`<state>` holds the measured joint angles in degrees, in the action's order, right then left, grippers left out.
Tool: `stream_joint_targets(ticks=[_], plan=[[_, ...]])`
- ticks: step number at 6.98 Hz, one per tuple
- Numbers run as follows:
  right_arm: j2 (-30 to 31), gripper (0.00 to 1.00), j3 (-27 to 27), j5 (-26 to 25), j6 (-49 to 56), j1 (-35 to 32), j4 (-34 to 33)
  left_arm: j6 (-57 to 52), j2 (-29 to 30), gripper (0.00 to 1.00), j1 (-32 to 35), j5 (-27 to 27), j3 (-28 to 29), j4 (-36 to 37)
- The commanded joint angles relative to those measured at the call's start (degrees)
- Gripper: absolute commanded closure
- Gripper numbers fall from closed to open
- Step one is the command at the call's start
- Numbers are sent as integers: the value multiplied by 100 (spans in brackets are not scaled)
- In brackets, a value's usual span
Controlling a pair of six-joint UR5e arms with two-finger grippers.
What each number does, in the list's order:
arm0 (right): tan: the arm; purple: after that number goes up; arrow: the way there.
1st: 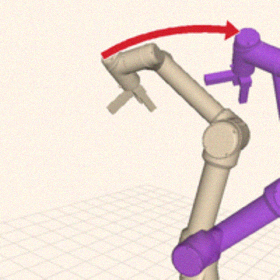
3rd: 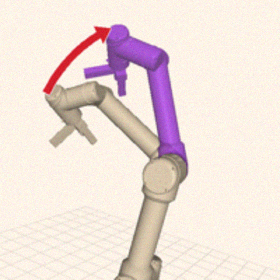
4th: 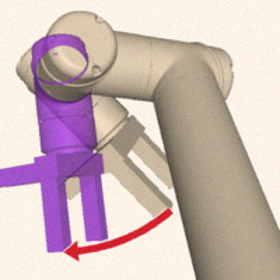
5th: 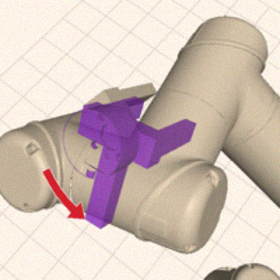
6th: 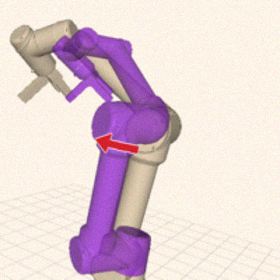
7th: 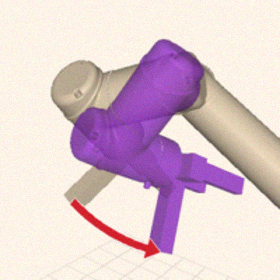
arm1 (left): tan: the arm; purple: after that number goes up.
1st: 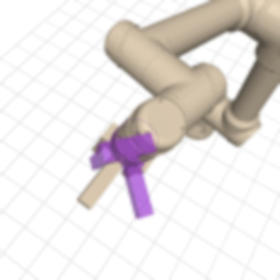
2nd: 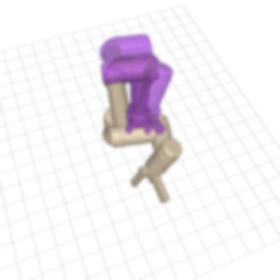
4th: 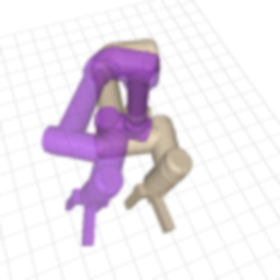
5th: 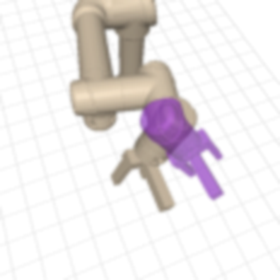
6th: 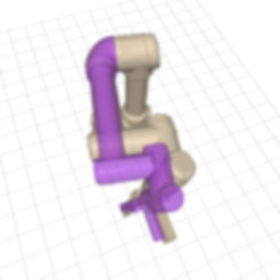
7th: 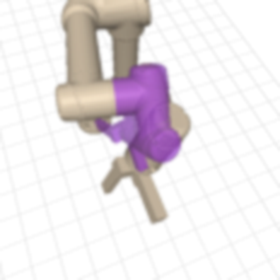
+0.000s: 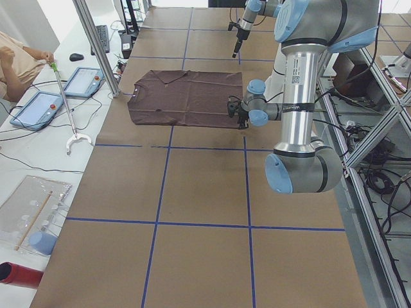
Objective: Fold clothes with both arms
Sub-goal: 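Lower both grippers and pinch the hem corners nearest the robot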
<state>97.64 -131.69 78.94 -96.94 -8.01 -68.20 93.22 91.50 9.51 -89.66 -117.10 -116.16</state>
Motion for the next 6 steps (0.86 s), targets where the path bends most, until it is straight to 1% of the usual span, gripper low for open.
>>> stream_joint_targets(ticks=[1, 4, 5, 6], plan=[[0, 0, -23, -2, -1, 1, 0, 126, 17, 56, -81, 27, 21, 84], [0, 0, -23, -10, -9, -8, 0, 135, 148, 58, -90, 27, 82, 93], [-8, 0, -23, -10, -1, -8, 0, 135, 175, 67, -90, 27, 91, 93], [0, 0, -49, -10, -1, -8, 0, 135, 227, 68, -107, 27, 100, 232]])
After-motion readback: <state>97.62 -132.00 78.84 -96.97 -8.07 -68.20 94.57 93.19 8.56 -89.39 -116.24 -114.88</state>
